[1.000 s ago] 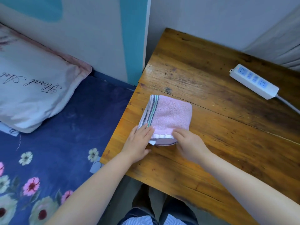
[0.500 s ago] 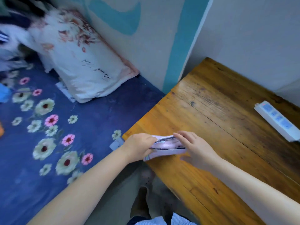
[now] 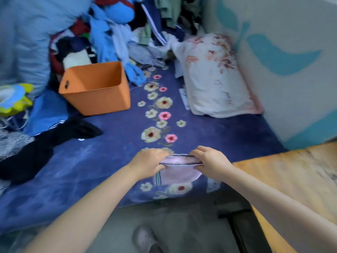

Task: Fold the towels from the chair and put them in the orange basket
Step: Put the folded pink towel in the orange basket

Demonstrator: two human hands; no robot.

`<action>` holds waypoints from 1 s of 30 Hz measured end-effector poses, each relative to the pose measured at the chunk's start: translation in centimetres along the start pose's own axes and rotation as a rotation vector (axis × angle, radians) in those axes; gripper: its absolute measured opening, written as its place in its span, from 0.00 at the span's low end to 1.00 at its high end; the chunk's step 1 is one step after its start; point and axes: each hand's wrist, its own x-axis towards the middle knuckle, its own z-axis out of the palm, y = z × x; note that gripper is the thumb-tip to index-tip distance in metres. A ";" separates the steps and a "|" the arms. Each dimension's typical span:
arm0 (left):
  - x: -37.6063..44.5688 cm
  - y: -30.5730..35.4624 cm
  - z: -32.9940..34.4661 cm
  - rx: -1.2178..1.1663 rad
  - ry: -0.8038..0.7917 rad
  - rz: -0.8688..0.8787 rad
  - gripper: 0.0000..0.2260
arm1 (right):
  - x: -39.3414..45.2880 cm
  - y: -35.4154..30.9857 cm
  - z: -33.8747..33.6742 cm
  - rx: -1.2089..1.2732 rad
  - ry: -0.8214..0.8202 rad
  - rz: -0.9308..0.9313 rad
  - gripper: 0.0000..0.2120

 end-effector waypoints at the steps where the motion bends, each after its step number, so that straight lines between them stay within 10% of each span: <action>1: -1.0 -2.3 -0.5 0.009 0.011 -0.033 0.16 | 2.0 -2.1 -0.2 -0.017 -0.010 -0.015 0.19; 14: -9.9 -24.8 -2.7 0.261 0.014 -0.231 0.19 | 20.4 -22.7 0.9 -0.144 -0.006 -0.161 0.15; 30: 2.3 -44.6 -10.0 0.140 -0.028 -0.337 0.05 | 43.5 -25.5 -6.3 0.093 -0.022 -0.112 0.16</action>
